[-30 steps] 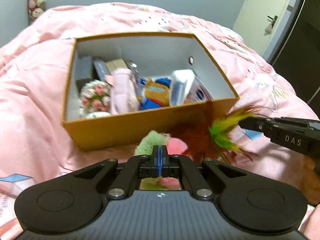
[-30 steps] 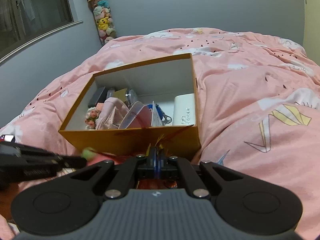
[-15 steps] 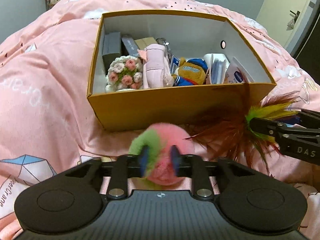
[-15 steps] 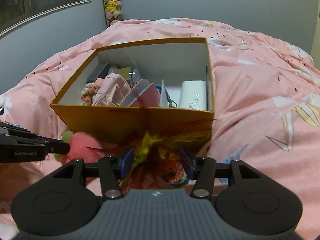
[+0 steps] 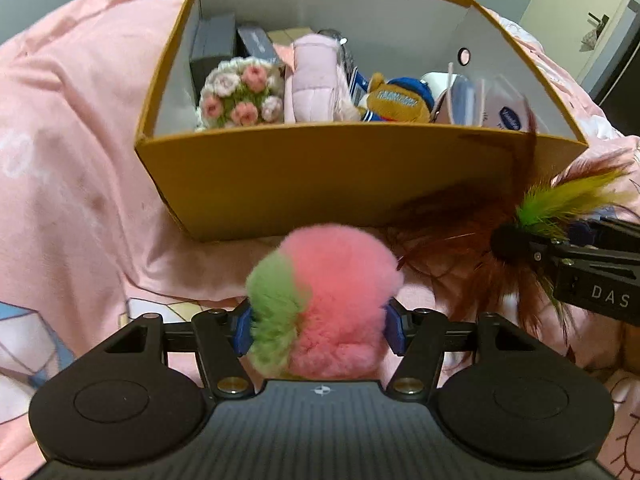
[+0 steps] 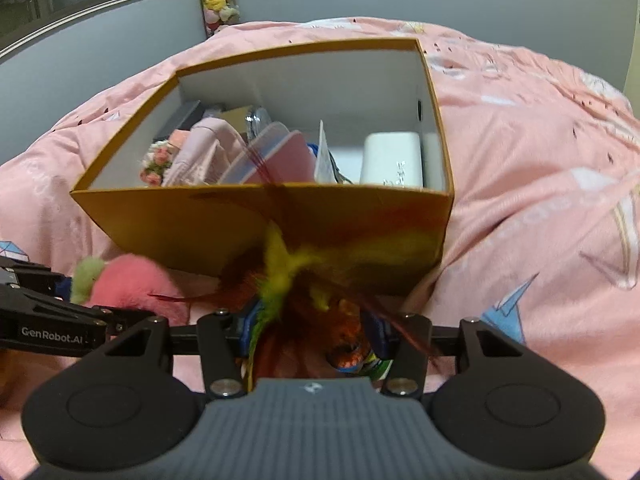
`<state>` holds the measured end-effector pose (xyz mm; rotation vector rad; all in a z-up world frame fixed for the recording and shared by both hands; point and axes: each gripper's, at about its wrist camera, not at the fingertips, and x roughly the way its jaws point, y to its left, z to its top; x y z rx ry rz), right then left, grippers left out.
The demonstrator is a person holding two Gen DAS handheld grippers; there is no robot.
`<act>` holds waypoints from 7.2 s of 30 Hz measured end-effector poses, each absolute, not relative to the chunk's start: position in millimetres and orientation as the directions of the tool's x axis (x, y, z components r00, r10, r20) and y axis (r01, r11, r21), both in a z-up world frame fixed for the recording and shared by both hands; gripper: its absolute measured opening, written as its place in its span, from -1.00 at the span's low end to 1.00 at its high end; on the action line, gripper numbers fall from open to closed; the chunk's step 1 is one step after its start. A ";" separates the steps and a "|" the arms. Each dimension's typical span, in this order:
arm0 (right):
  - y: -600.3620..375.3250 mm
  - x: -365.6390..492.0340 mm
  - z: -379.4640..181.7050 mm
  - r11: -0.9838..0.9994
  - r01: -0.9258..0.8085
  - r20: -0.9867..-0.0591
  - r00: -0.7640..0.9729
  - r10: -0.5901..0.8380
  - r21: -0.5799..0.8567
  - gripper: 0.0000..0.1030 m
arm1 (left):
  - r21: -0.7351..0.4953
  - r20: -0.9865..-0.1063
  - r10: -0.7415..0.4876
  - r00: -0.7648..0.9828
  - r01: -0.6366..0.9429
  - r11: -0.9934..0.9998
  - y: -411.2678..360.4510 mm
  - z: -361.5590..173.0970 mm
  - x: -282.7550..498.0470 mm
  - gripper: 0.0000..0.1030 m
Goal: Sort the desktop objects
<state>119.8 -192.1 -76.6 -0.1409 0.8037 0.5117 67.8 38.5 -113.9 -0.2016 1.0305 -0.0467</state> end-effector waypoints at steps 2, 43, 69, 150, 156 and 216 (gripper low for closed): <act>-192.1 121.3 -81.2 0.873 -0.482 -0.717 0.585 0.380 0.069 -0.01 | -0.204 -0.849 -0.144 0.509 -0.063 0.977 39.5 -119.4 70.0 0.37; -202.6 80.4 -29.6 0.827 -0.553 -0.512 0.685 0.518 0.098 -0.73 | -0.290 -0.799 -0.182 0.573 -0.102 0.952 54.5 -93.0 45.4 -0.01; -206.0 106.1 60.6 0.752 -0.641 -0.332 0.684 0.650 0.151 -0.73 | -0.282 -0.700 -0.231 0.676 0.035 0.959 41.5 17.4 70.6 -0.02; -176.8 255.1 -8.4 0.892 -0.451 -0.399 0.822 0.407 -0.020 0.01 | -0.288 -0.761 -0.244 0.601 0.024 0.957 34.6 -28.4 272.9 -0.01; -187.6 247.6 -6.7 0.920 -0.393 -0.379 0.851 0.364 0.001 0.13 | -0.321 -0.772 -0.278 0.572 0.026 0.947 27.5 -41.4 280.3 0.00; -157.8 121.8 17.8 0.953 -0.294 -0.407 0.864 0.295 0.067 0.97 | -0.060 -0.566 0.199 0.800 -0.281 0.958 43.0 2.9 78.5 0.74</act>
